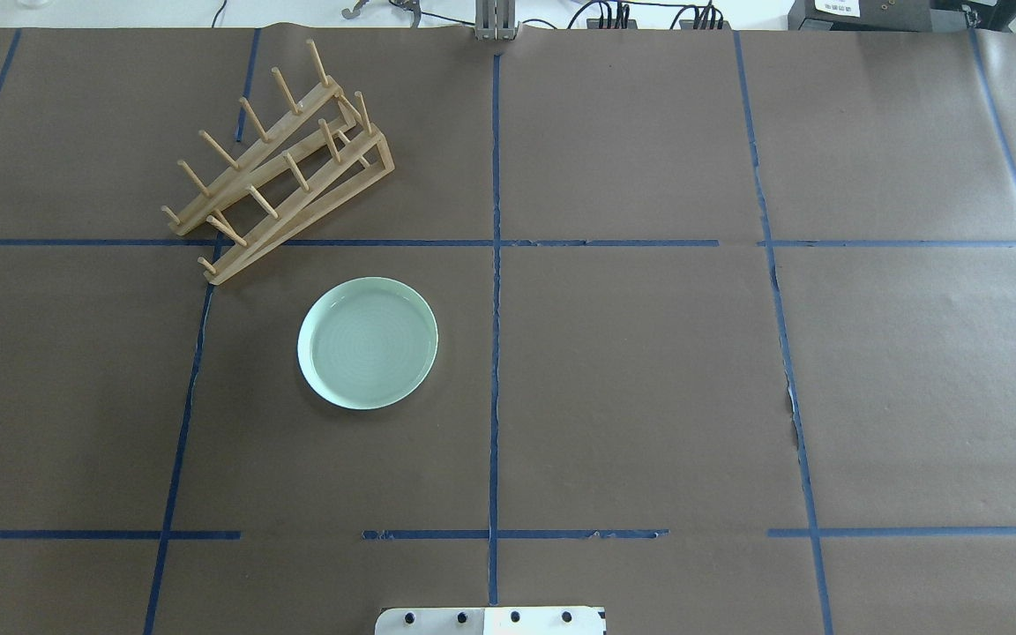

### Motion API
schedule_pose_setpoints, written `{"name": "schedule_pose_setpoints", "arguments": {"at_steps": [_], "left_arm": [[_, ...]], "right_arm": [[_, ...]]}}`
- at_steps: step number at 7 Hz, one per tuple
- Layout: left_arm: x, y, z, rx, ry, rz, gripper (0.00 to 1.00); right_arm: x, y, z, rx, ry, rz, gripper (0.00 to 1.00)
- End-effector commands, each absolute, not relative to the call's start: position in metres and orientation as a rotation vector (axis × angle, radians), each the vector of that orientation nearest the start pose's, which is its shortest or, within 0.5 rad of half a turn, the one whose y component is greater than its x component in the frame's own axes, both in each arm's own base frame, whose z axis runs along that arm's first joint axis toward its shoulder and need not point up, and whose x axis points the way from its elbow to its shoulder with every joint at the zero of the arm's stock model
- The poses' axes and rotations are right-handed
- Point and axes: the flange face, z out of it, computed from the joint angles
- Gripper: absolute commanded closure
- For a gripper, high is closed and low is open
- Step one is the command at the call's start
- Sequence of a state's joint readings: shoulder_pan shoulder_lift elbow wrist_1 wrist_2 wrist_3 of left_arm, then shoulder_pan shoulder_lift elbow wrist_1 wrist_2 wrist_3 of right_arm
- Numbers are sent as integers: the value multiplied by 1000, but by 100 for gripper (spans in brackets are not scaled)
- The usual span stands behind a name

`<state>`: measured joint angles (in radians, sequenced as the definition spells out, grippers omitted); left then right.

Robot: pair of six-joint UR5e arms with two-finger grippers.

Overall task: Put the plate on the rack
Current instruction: 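Move the left gripper past the wooden rack toward the pale green plate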

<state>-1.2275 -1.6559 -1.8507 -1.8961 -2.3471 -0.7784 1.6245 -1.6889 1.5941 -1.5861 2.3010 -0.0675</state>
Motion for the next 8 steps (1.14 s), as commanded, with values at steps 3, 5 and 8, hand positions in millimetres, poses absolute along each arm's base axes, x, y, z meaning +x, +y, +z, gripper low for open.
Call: {"name": "schedule_pose_setpoints", "arguments": {"at_steps": [3,5,8], "left_arm": [[355,-527,242,-29,908,-163,0],[467,-515,230,-59,816,-198,0],[564,-495,253,-69,770,-226,0]], "right_arm": [[90,-427,706,-60,-734,27,0],[90,-427,706,-60,-734,27,0],[90,-427,706,-60,-734,27,0]]}}
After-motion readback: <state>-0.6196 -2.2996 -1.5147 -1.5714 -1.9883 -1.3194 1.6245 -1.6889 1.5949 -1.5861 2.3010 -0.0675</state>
